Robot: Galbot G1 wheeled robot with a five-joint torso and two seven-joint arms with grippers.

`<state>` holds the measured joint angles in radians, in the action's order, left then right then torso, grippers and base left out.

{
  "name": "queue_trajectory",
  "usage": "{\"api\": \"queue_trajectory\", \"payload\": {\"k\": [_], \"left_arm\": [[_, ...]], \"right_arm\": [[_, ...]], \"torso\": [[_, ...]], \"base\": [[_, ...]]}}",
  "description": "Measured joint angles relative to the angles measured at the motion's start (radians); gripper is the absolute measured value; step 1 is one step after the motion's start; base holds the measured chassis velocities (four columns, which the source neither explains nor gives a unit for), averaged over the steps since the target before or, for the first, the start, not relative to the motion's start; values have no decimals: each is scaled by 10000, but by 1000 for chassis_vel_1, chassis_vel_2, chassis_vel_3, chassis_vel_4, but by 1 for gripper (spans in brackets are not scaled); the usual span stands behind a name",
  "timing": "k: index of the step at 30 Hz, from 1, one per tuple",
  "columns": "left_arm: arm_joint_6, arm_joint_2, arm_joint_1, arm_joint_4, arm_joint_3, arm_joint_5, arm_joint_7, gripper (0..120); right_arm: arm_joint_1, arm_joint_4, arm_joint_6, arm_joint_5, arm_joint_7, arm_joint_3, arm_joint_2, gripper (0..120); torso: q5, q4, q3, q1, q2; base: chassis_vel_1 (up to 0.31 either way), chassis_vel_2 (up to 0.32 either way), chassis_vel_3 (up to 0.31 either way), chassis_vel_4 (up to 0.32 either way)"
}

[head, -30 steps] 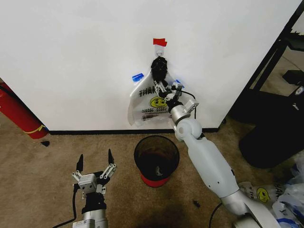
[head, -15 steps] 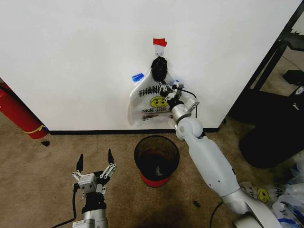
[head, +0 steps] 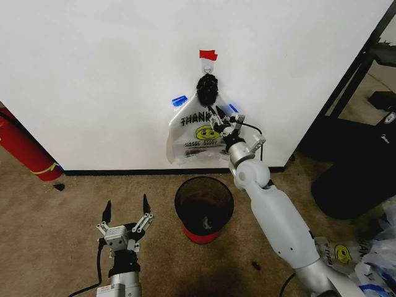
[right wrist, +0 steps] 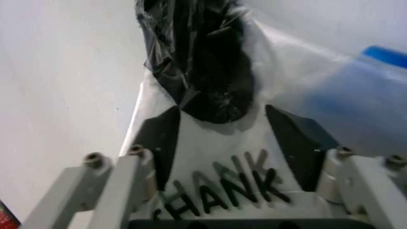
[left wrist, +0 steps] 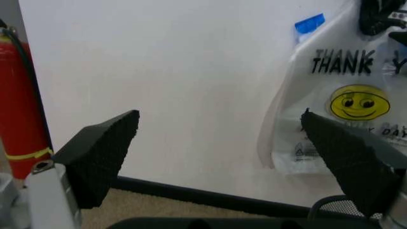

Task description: Pick up the garbage bag from the wall and place it over the trash bin.

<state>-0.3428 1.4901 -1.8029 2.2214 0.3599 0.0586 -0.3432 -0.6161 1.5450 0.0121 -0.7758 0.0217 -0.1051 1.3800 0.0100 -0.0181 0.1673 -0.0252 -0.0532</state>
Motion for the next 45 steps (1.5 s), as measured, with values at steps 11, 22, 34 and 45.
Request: {"api": "queue_trajectory", "payload": {"k": [11,22,34,45], "left_arm": [[-12,-47,-33,32,27,-42,-6,100],[-12,-85,-2,27,24,-115,-6,100],[-35,-110,-28,102,35,-161,-11,100],[-58,-209,-7,143,-41,-197,-15,100]], "right_arm": [[463,-424,176,-139,315,51,398,43],[678,-529,317,-412,566,45,502,1],[362,60,380,-468,720,32,336,0],[-1856,2041,423,489,622,-17,-418,0]], "torso": [[0,0,0,0,0],[0,0,0,0,0],[0,1,0,0,0],[-1,-1,0,0,-1]], "base": [[0,0,0,0],[0,0,0,0],[0,0,0,0],[0,0,0,0]]}}
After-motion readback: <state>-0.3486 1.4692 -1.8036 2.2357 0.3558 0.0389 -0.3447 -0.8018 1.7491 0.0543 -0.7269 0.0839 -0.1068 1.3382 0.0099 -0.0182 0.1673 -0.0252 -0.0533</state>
